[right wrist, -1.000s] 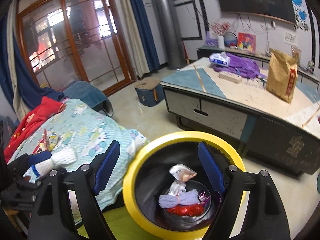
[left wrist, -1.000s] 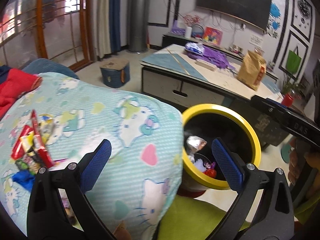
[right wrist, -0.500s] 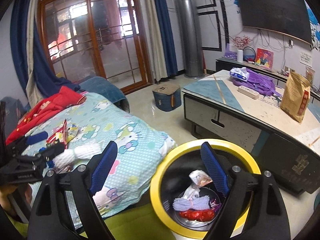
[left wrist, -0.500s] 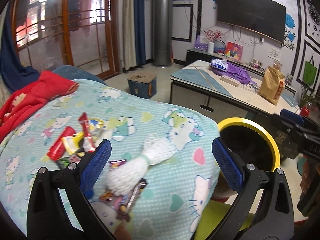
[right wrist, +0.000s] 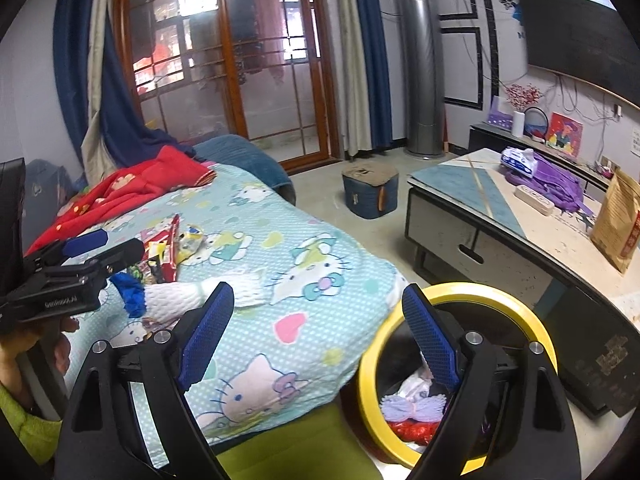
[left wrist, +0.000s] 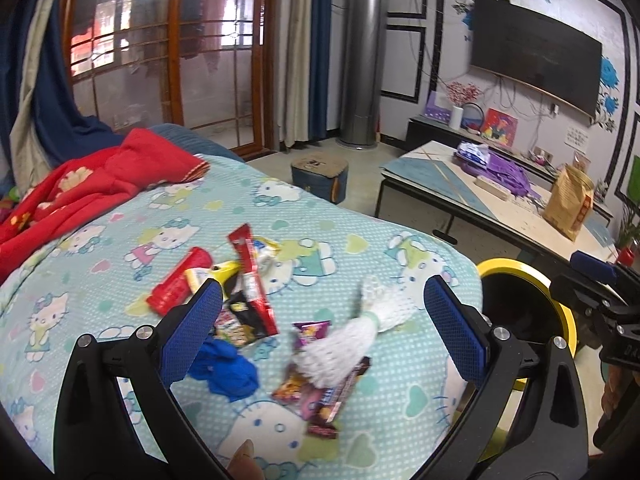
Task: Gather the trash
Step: 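Move both open tools back over the bedspread trash, then grasp the blue cloth with the left tool while the right tool grasps the white foam net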
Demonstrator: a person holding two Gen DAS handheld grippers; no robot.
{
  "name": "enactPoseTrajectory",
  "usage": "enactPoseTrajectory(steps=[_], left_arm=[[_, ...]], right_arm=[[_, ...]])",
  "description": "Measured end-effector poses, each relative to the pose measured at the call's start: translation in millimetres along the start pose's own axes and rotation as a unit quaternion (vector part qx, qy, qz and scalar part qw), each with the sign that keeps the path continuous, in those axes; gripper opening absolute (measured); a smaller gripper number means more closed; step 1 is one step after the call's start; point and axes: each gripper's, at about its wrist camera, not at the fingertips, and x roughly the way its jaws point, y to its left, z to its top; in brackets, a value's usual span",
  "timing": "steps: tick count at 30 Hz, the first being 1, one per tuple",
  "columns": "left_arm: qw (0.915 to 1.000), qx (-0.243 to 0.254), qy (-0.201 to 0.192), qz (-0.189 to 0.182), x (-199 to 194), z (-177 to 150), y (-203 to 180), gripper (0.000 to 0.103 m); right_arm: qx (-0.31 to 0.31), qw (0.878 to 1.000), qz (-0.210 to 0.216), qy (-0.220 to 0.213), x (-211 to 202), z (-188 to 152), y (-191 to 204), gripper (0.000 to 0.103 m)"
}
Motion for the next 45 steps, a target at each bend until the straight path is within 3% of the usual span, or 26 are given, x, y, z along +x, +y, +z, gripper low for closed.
enactPoseTrajectory(steps=[16,25,31,39,45], left_arm=[[0.9948,-0.093,0.028,0.032,1.2,-17.4,74.8,0.093],[0.9854,-0.155,0.069,0.017,14.1,-42.7,106.9,0.093],[0.9808,-0.175,0.085,-0.005,25.5,-51.8,106.0,0.093],[0.978,-0.181,0.103,-0.016,38.3,-60.1,100.5,0.092],[0.9742,-0.195,0.113,-0.016,42.5,-64.1,104.5,0.07]], right_arm=[[-0.021,0.998,0.034,0.039,56.3,15.5,44.9,0.084],[-0.003,0.995,0.048,0.091,112.0,20.8,55.7,0.084],[0.022,0.99,0.057,0.124,143.6,17.5,56.7,0.083],[0.081,0.976,0.095,0.181,170.9,-5.2,46.9,0.062],[0.072,0.981,0.094,0.154,160.7,-14.1,43.7,0.043]])
